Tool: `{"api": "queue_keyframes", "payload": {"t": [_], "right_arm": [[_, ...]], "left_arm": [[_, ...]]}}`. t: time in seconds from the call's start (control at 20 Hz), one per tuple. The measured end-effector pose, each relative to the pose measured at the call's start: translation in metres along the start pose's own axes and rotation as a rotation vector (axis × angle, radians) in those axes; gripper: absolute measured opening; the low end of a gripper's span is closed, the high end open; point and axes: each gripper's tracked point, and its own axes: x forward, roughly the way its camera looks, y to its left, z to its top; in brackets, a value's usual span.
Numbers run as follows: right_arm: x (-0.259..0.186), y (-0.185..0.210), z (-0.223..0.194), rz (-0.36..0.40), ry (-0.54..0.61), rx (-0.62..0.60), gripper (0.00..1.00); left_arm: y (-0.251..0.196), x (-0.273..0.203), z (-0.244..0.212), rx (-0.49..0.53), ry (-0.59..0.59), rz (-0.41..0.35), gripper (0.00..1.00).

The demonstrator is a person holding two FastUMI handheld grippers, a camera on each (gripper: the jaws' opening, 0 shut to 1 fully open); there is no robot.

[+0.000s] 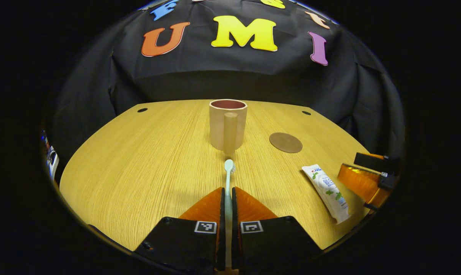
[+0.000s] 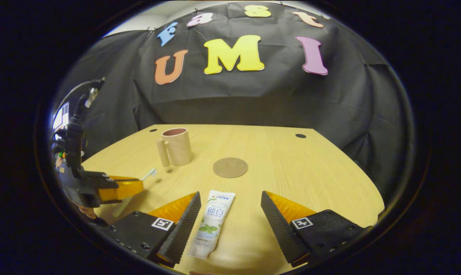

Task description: Put the toothbrush and toothpaste on the desktop into the cup, then pick up the cup and place it on the coaster on the desktop.

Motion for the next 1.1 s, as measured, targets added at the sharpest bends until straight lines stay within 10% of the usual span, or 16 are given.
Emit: {"api": "queue_keyframes", "payload": {"t": [0.4,1.1], "right_arm": [[0.008,0.017,-0.039,-0.013,0.139,-0.005,0.91],[0.009,0.043,-0.055,0.126,0.189,0.046,0.31]], "left_arm": [[0.010,-0.036,0.063,0.020,-0.235,0.056,0.08],[0.012,-0.045,0.128,0.059,-0.409,0.107,0.08]]}}
